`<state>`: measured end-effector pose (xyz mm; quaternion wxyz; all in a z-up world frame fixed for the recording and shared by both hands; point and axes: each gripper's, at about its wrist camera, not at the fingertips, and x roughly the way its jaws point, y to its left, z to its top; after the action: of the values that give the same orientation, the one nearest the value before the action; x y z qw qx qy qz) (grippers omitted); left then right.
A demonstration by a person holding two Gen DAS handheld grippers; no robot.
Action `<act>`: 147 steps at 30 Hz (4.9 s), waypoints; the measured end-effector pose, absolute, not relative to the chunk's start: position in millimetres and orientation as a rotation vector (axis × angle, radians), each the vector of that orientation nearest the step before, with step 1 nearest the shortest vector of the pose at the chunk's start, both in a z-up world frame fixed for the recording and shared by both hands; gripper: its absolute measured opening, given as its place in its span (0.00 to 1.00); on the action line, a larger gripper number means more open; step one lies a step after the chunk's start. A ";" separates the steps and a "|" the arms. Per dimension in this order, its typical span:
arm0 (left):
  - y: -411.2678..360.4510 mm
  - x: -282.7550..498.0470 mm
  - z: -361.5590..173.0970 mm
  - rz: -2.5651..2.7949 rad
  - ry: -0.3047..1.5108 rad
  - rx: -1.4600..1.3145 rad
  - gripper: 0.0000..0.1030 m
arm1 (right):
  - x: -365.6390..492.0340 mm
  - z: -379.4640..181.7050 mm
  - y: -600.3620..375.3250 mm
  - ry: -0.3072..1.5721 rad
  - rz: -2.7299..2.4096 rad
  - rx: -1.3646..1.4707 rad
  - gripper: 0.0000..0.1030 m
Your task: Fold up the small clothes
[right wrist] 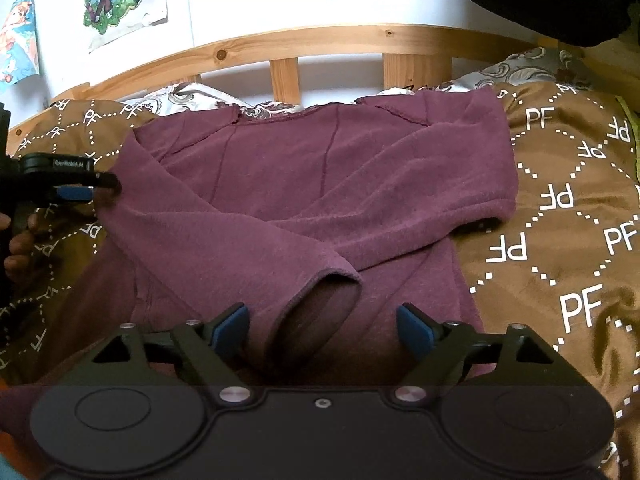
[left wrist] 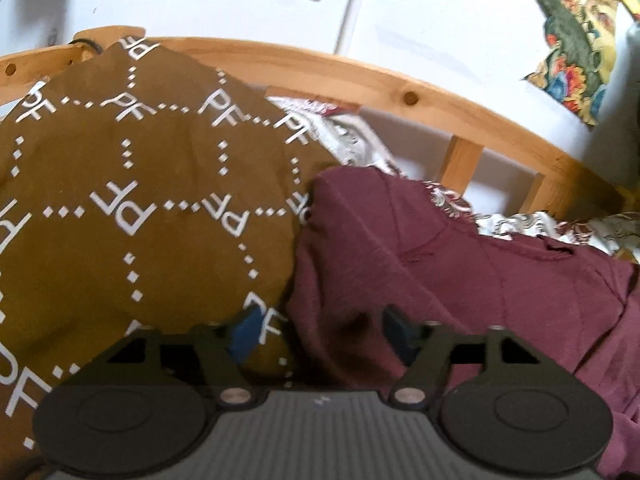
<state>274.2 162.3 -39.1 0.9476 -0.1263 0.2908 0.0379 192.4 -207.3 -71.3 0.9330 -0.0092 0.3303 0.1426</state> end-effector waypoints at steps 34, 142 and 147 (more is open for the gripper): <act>133.5 276.0 -51.8 0.281 0.581 0.045 0.69 | 191.9 -87.1 -207.8 0.734 0.229 -0.057 0.99; 18.1 125.8 -4.3 -0.370 0.728 0.023 0.99 | 154.7 -48.0 -245.1 0.698 0.431 -0.095 0.09; 5.7 117.9 -8.1 -0.495 0.723 0.004 0.99 | 170.9 -46.0 -255.4 0.771 0.437 0.044 0.09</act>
<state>117.9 5.7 -8.1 0.9056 0.0020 0.3500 -0.2394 170.9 -255.4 -46.0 0.9033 0.0214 0.3729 0.2112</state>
